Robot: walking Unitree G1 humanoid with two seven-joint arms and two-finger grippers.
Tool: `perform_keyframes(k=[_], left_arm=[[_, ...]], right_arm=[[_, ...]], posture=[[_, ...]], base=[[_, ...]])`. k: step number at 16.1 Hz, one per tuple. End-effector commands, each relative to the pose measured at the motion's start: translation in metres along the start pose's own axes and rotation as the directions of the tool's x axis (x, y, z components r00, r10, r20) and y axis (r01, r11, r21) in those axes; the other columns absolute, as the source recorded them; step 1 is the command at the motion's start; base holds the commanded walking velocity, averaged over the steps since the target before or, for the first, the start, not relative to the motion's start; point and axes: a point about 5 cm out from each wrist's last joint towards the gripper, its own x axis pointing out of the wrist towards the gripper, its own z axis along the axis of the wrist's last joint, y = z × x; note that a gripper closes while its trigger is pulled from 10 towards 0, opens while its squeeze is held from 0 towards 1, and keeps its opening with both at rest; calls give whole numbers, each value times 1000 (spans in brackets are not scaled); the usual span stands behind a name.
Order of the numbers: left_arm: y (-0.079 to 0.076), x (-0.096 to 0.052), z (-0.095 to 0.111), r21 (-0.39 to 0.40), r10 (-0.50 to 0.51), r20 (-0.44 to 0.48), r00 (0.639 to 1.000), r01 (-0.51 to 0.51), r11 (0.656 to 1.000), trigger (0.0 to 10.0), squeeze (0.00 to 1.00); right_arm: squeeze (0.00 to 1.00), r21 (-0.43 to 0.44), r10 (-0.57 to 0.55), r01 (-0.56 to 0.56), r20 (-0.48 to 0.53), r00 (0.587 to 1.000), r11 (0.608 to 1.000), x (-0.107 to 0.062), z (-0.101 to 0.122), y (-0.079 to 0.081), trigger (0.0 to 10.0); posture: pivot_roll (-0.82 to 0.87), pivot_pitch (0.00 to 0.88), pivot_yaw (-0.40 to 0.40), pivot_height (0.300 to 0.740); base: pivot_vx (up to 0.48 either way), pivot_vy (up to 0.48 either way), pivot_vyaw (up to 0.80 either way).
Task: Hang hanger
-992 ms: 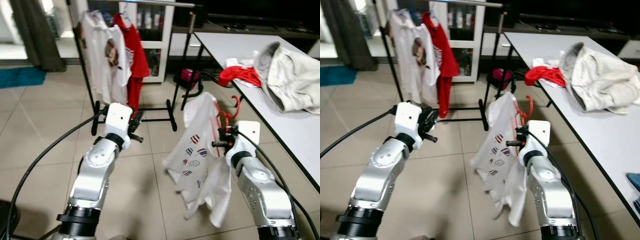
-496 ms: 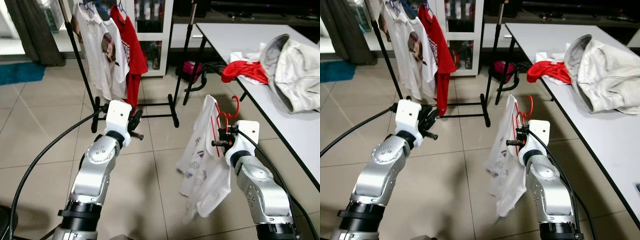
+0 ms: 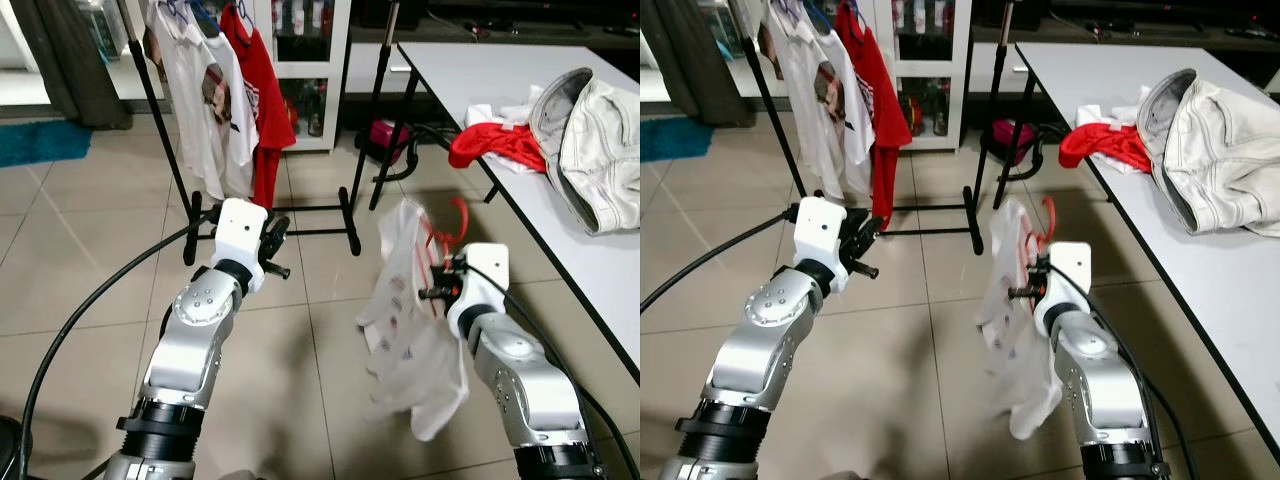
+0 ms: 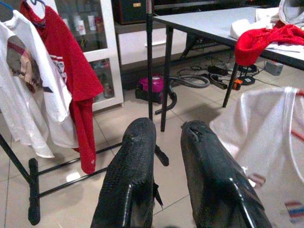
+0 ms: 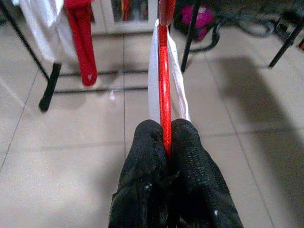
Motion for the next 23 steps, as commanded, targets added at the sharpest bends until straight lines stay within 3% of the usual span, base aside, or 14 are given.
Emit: perform_keyframes(k=[1,23], left_arm=[[-3,-1,0,14,-10,1,1000,10,1000,10000,0],[-6,-3,-1,13,-34,8,999,34,999,10000,0]], right_arm=[[0,-27,-8,7,-20,1000,1000,1,2,-2,10000],[0,-24,-7,7,7,1000,1000,-1,6,0,10000]], posture=[[-25,6,-60,740],[-21,2,-48,740]], base=[[322,0,0],[437,0,0]])
